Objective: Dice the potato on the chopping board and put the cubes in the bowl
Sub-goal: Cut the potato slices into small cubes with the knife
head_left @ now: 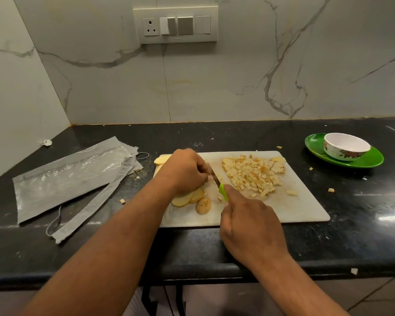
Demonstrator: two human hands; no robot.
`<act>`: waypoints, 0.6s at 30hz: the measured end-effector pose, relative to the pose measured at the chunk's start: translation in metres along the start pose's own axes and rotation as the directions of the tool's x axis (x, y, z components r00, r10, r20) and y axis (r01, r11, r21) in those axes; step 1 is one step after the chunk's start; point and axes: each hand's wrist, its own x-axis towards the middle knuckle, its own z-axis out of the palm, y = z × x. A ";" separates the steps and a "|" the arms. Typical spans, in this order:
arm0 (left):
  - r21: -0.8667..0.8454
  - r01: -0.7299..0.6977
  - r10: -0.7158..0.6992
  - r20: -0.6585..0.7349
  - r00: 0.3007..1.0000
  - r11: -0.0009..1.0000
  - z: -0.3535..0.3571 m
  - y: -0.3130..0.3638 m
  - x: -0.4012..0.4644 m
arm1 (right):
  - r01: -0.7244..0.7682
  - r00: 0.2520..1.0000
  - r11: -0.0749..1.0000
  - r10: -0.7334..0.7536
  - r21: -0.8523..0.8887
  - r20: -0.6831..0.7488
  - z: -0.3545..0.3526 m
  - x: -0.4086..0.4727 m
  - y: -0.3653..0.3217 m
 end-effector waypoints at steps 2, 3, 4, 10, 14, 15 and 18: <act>0.027 -0.004 0.004 0.002 1.000 1.000 0.002 0.002 0.000 | 0.000 1.000 1.000 0.000 0.023 -0.017 -0.001 -0.001 0.000; 0.036 -0.005 0.004 0.006 1.000 0.999 0.002 0.003 0.000 | -0.001 1.000 1.000 0.001 0.031 -0.022 -0.002 -0.001 0.000; 0.042 -0.004 0.003 0.013 1.000 0.999 0.001 0.003 0.000 | -0.002 1.000 0.999 0.003 0.035 -0.023 -0.002 -0.001 0.000; 0.015 0.010 -0.012 0.093 0.996 1.000 -0.012 -0.008 0.002 | -0.001 1.000 1.000 0.001 -0.003 0.007 -0.003 -0.001 -0.002; 0.044 0.001 -0.005 0.093 0.996 0.999 -0.010 -0.004 0.002 | 0.014 1.000 0.999 -0.013 -0.042 0.027 0.000 0.002 -0.001; 0.045 -0.001 -0.003 0.089 0.996 0.999 -0.010 -0.004 0.003 | 0.020 0.999 0.998 -0.018 -0.059 0.033 0.001 0.002 -0.001; 0.038 -0.003 0.000 0.083 0.997 0.999 -0.009 -0.003 0.002 | 0.033 0.998 0.994 -0.026 -0.108 0.059 0.001 0.001 -0.001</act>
